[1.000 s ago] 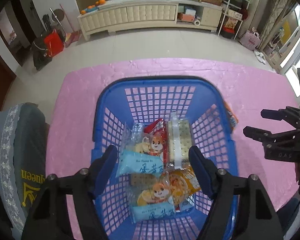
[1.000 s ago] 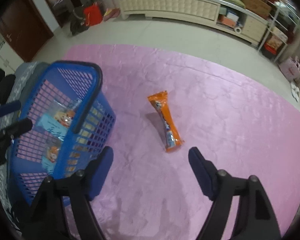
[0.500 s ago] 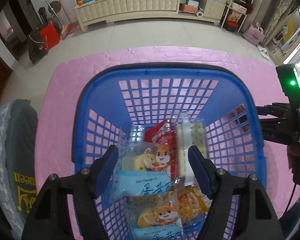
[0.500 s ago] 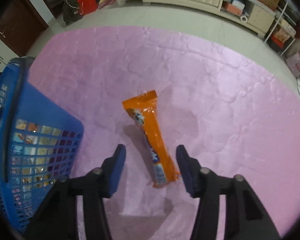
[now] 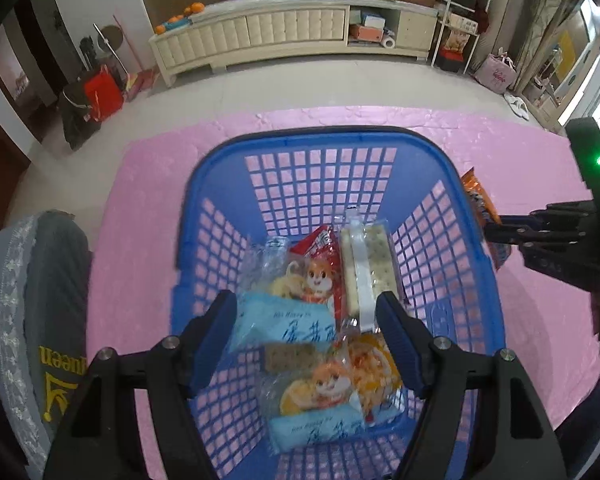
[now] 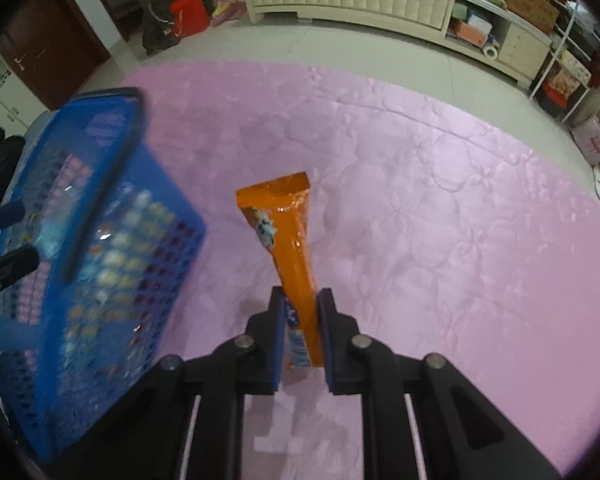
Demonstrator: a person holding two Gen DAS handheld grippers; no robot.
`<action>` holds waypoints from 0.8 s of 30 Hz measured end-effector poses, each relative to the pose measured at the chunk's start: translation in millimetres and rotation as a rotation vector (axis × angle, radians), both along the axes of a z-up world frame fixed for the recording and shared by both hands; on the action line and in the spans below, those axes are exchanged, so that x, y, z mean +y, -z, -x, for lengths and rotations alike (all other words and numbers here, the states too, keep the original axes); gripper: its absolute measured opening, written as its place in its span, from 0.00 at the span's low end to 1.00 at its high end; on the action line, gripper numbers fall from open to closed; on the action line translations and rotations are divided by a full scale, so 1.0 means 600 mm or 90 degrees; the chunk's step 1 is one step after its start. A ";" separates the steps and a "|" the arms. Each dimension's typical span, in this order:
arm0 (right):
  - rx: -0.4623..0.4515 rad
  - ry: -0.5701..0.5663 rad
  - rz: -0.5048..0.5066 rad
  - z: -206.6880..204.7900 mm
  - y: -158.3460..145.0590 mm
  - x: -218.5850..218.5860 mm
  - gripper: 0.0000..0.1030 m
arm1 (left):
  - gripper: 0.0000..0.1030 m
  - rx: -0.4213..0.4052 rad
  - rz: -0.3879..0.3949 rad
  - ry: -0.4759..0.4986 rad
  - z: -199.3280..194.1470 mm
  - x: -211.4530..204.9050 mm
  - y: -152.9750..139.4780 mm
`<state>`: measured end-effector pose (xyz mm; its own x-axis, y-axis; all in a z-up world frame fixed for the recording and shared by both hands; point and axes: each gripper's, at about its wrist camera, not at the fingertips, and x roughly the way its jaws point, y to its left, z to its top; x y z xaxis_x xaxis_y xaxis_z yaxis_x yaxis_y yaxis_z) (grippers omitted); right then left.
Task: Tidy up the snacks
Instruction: 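Carry the orange stick snack into the basket and release it with the right tool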
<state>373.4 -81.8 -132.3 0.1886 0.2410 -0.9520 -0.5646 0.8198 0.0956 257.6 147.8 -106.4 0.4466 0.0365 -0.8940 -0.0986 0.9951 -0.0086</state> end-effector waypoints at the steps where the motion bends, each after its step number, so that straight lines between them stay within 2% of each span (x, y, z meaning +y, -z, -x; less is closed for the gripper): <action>1: -0.005 -0.004 -0.001 0.010 -0.013 -0.003 0.19 | 0.69 -0.002 0.003 -0.003 0.008 -0.001 -0.003; 4: -0.017 0.001 -0.010 0.033 -0.045 -0.001 0.19 | 0.69 -0.012 0.019 -0.007 0.039 0.003 -0.023; 11: -0.048 0.000 -0.034 0.086 -0.128 0.007 0.19 | 0.69 -0.047 0.000 -0.002 0.106 -0.009 -0.077; 16: -0.070 -0.019 -0.053 0.123 -0.177 0.039 0.19 | 0.69 -0.080 -0.016 0.010 0.151 -0.016 -0.111; 22: -0.082 -0.025 -0.073 0.160 -0.212 0.078 0.19 | 0.69 -0.099 -0.016 0.008 0.182 -0.003 -0.129; 24: -0.067 -0.018 -0.095 0.170 -0.211 0.088 0.19 | 0.69 -0.103 -0.015 0.003 0.191 0.003 -0.130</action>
